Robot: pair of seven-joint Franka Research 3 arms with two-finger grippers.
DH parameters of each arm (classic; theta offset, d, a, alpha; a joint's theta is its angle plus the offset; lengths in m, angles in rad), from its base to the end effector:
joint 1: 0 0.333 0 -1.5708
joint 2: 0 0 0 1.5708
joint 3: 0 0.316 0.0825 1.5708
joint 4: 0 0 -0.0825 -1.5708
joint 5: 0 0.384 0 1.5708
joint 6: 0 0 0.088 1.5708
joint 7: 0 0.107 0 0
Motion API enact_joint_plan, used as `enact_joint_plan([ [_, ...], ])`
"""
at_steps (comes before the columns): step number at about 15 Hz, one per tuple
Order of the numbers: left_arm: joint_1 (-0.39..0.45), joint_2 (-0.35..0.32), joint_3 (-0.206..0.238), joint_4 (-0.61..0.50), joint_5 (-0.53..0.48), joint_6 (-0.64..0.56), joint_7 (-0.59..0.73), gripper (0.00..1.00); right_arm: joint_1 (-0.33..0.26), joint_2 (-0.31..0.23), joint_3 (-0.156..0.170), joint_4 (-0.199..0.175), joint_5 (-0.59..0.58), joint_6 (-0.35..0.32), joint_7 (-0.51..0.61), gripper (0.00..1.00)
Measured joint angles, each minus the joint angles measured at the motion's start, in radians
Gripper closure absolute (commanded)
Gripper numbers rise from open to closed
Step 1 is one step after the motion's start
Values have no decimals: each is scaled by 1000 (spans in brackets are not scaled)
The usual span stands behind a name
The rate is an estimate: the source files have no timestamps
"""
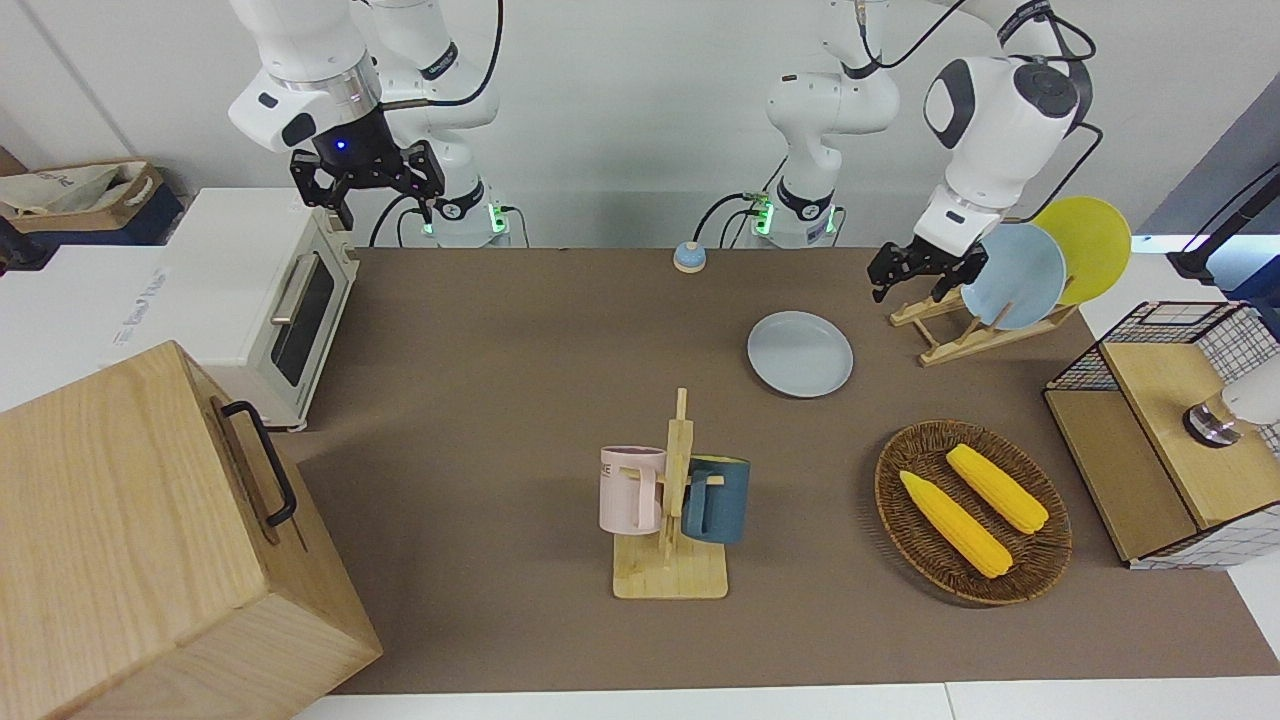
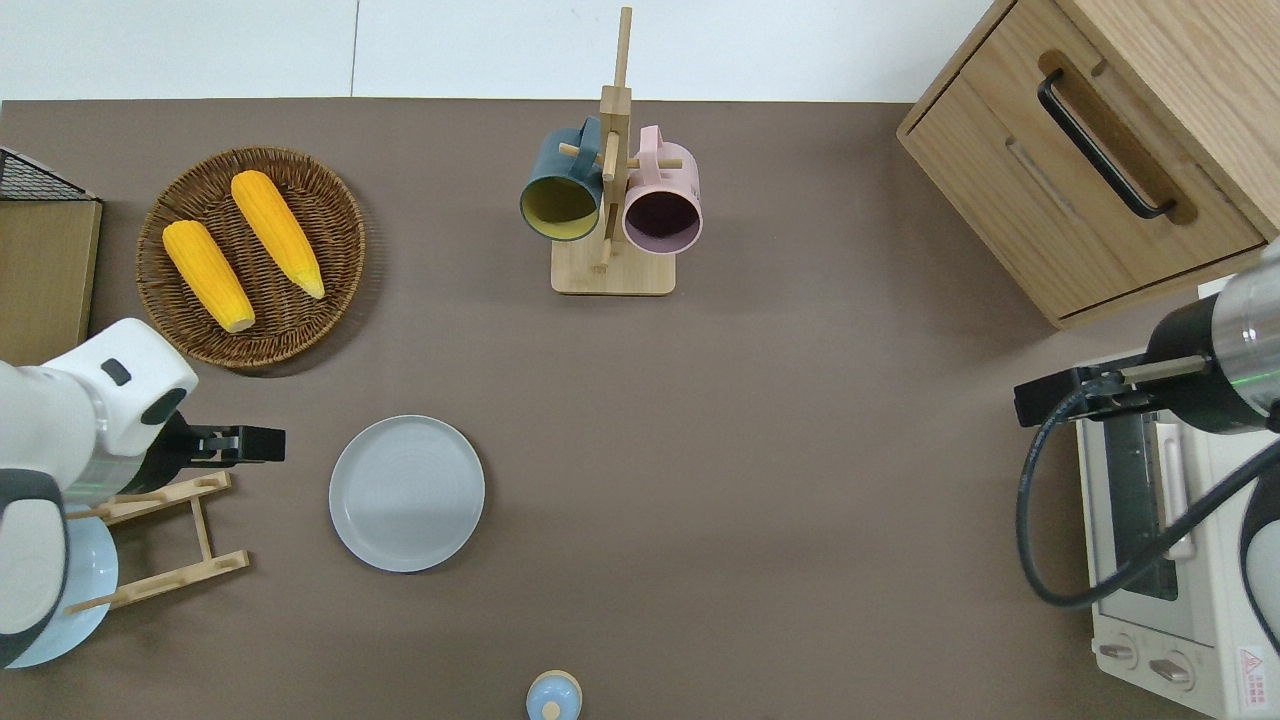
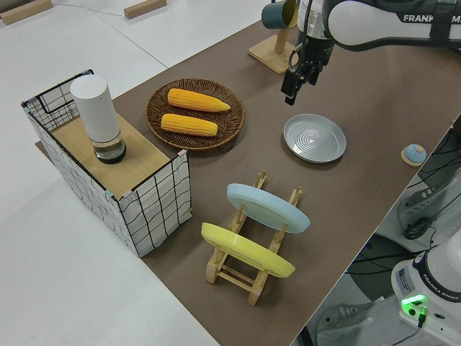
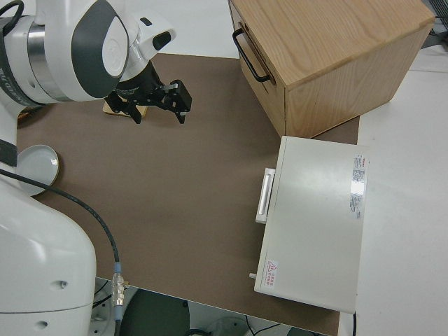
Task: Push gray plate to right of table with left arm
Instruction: 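Move the left gripper toward the gray plate's edge nearest it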
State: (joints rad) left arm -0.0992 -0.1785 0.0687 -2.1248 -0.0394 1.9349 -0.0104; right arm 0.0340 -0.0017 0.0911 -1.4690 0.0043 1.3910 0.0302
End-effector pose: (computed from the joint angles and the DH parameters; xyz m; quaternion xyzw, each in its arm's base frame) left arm 0.4992 -0.0166 0.4864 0.9997 -0.0035 -0.0065 0.0243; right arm 0.5307 0.0673 0.6575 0.9981 0.0477 -0.0382 0.0009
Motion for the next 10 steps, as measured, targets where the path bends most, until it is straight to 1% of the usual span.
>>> enact_joint_plan([
  [1, 0, -1, -11, -56, 0, 59, -9, 9, 0, 0, 0, 0, 0, 0, 0, 17],
  [3, -1, -1, -17, -124, 0, 139, -12, 9, 0, 0, 0, 0, 0, 0, 0, 17],
  [7, 0, 0, -18, -274, 0, 318, -12, 9, 0, 0, 0, 0, 0, 0, 0, 17],
  [10, 0, 7, -18, -367, 0, 437, -13, 9, 0, 0, 0, 0, 0, 0, 0, 17],
])
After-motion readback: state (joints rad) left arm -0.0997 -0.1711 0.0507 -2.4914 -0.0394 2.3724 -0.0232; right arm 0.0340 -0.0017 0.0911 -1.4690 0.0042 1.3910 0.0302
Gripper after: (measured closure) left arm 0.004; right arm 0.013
